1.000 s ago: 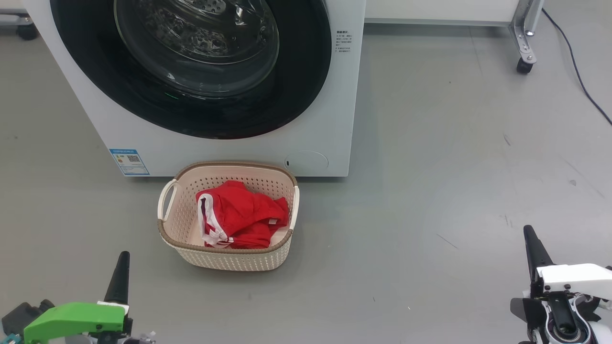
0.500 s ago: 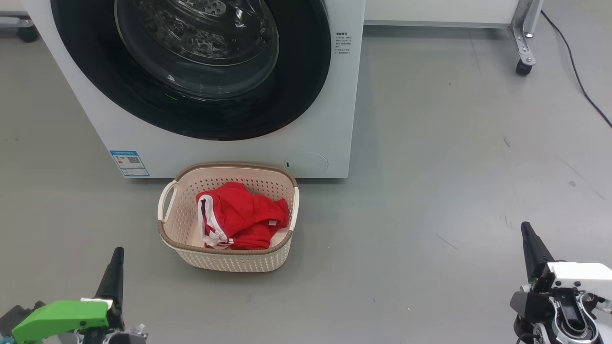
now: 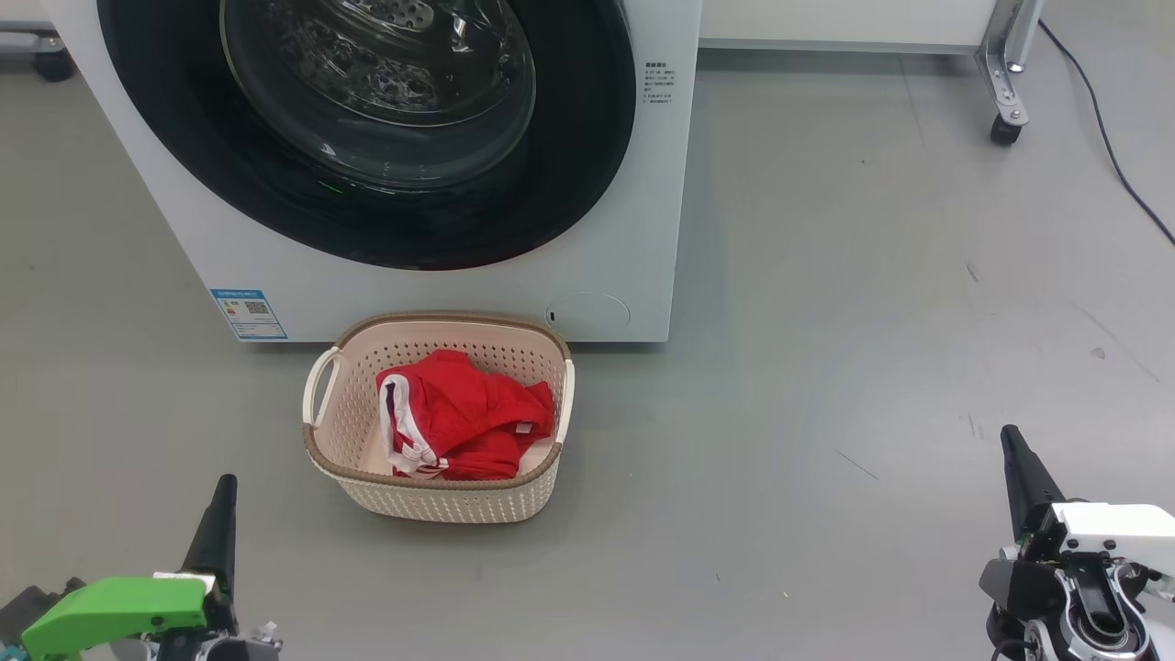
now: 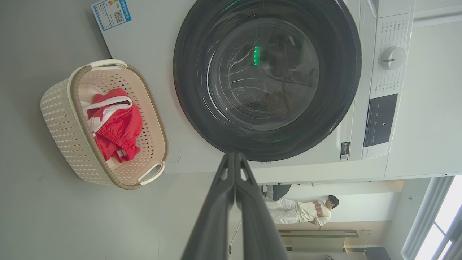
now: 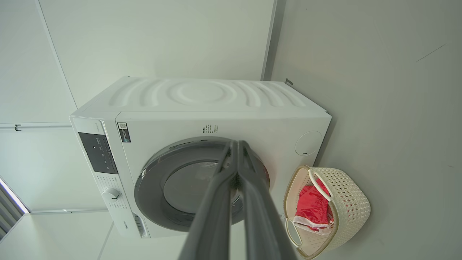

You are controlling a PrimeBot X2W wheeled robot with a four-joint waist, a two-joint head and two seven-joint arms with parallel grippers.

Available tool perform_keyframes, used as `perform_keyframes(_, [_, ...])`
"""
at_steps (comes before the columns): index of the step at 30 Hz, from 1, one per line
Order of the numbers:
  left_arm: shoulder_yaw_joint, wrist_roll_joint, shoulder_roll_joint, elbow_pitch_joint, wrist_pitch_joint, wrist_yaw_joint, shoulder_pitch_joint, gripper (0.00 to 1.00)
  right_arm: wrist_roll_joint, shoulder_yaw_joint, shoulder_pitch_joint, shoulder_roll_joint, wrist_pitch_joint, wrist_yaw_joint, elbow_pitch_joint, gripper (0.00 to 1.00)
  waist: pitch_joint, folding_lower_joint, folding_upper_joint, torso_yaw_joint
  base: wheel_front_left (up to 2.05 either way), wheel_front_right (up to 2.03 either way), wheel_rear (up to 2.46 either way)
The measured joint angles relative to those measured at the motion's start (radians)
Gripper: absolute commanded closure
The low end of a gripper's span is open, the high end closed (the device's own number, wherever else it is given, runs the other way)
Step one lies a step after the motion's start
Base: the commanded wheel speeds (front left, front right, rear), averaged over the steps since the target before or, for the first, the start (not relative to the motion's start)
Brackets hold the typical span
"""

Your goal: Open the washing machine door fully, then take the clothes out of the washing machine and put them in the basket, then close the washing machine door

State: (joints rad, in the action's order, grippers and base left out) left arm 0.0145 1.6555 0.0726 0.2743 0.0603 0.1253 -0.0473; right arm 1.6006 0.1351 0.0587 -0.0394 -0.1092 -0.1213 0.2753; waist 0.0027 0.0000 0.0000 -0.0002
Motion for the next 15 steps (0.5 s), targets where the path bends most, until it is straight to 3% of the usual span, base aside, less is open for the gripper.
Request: perform_keyframes(15, [0.002,0.0,0.0,0.002,0.0,0.0,-0.004,1.0,0.0,0.0,0.0,0.0,0.0,0.0,0.0,1.0,0.0,0.0,0.0,0.0,0.0,0.0,0.0])
